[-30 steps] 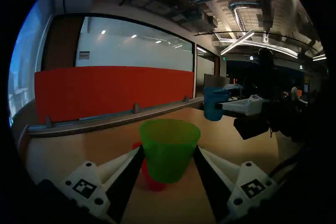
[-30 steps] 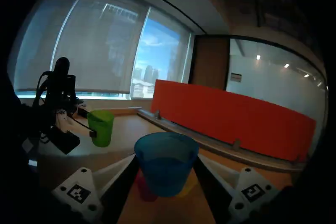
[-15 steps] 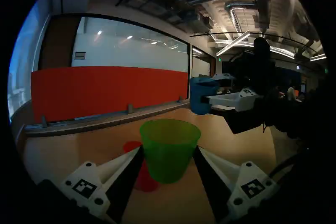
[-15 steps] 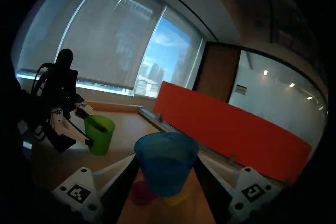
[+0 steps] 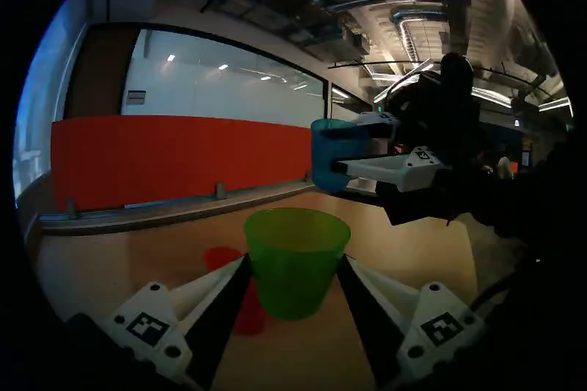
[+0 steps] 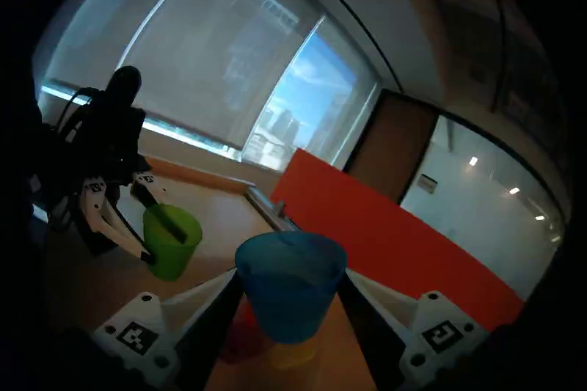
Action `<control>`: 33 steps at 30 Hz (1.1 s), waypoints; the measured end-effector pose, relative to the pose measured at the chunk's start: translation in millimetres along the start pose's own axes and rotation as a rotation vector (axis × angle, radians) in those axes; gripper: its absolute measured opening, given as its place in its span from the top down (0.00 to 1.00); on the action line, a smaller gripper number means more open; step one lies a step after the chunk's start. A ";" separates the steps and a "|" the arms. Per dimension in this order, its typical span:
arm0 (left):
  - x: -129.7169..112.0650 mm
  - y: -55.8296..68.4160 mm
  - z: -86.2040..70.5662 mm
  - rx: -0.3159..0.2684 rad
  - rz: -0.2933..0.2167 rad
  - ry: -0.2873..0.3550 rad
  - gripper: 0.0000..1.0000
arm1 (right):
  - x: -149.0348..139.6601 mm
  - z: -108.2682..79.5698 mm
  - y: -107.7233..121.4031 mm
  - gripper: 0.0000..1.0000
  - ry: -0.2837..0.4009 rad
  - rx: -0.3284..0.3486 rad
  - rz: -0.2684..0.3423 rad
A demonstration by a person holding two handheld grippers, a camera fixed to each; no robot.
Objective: Pour water
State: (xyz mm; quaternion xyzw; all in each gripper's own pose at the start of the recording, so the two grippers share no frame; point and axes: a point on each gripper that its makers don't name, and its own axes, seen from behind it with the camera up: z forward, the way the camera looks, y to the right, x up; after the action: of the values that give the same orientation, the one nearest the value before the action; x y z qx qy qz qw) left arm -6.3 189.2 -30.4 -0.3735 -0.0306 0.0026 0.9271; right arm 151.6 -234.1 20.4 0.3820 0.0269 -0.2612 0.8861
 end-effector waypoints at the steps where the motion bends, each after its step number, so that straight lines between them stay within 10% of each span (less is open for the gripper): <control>1: 0.0 0.9 0.2 -0.003 0.000 0.000 0.18 | 1.9 1.0 -0.5 0.12 0.002 0.001 -0.009; 33: 6.3 22.5 9.1 -0.055 0.041 0.001 0.19 | 58.2 24.9 1.3 0.12 0.043 -0.008 -0.356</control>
State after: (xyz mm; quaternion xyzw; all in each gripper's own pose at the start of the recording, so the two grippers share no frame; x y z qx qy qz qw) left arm -0.1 211.9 -39.1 -0.3992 -0.0228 0.0206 0.9163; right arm 198.7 -276.2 24.4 0.3733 0.1142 -0.4055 0.8265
